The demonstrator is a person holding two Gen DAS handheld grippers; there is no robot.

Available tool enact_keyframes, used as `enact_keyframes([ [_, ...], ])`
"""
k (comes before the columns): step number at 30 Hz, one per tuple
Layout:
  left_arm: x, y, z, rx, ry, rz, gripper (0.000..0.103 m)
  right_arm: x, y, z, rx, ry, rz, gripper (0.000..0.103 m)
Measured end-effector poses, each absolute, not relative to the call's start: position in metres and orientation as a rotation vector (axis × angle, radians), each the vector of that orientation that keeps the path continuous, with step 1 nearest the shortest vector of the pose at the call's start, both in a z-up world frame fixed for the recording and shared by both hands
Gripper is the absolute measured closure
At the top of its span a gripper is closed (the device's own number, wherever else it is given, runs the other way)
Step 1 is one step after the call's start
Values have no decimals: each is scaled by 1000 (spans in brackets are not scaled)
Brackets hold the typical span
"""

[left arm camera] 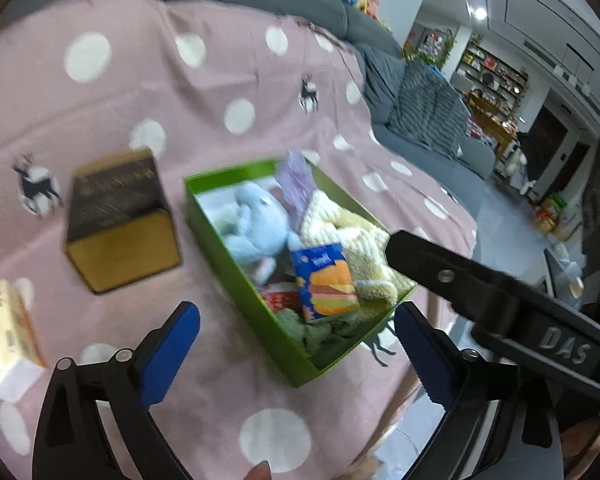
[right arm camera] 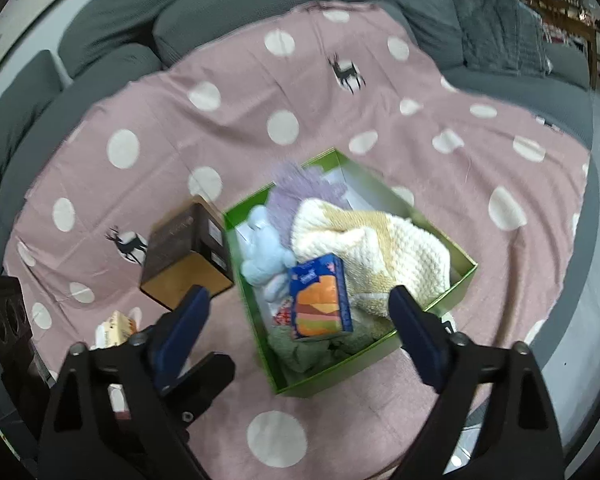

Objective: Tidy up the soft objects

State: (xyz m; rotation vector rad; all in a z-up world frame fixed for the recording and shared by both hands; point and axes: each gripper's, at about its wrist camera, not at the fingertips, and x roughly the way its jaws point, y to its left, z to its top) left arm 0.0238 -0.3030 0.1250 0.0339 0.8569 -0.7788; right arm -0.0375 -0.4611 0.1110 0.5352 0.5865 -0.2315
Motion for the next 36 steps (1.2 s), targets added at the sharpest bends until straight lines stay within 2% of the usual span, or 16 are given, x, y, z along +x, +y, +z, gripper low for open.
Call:
enact_keyframes([
  [11, -14, -261, 153, 35, 749, -691, 5, -91, -432, 139, 471, 446, -260, 1],
  [36, -53, -254, 156, 75, 736, -686, 5, -130, -408, 140, 384, 425, -340, 1],
])
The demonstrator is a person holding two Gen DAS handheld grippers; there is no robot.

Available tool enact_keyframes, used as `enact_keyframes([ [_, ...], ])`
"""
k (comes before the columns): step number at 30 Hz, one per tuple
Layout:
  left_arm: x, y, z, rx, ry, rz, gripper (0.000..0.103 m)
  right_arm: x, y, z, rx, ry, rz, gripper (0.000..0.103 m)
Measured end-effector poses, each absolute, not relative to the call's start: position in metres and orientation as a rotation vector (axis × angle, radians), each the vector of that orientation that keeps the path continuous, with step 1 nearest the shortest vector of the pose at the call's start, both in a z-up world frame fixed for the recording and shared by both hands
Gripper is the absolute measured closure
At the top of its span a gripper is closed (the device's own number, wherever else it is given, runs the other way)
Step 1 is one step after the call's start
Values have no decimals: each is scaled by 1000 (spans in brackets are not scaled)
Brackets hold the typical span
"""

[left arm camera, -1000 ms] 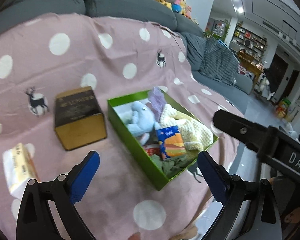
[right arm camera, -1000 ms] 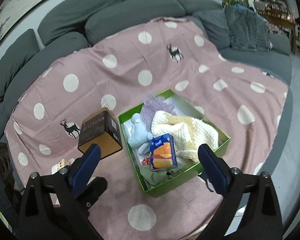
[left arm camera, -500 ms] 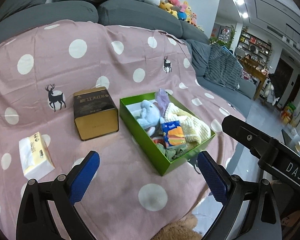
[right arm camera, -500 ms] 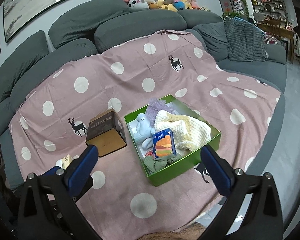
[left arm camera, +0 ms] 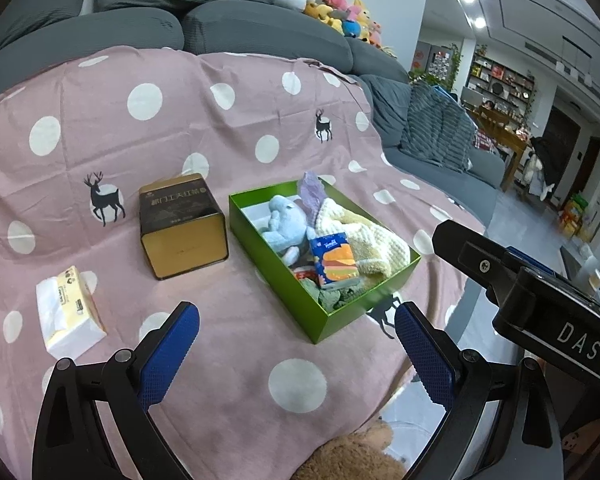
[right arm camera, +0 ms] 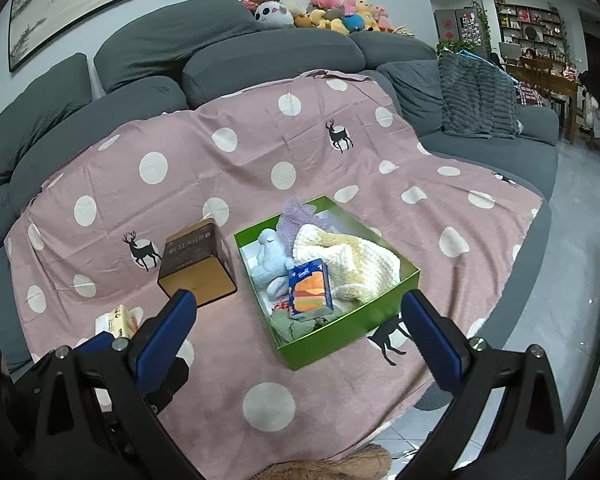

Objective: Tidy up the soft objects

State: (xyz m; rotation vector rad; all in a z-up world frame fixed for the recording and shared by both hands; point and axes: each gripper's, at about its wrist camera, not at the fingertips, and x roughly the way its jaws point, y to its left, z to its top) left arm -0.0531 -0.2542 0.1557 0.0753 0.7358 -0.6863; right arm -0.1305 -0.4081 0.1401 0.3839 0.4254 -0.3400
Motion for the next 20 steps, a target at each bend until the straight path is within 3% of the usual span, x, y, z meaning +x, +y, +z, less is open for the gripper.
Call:
enact_keyframes([
  [20, -55, -256, 149, 70, 764, -697, 5, -135, -409, 136, 387, 441, -375, 1],
])
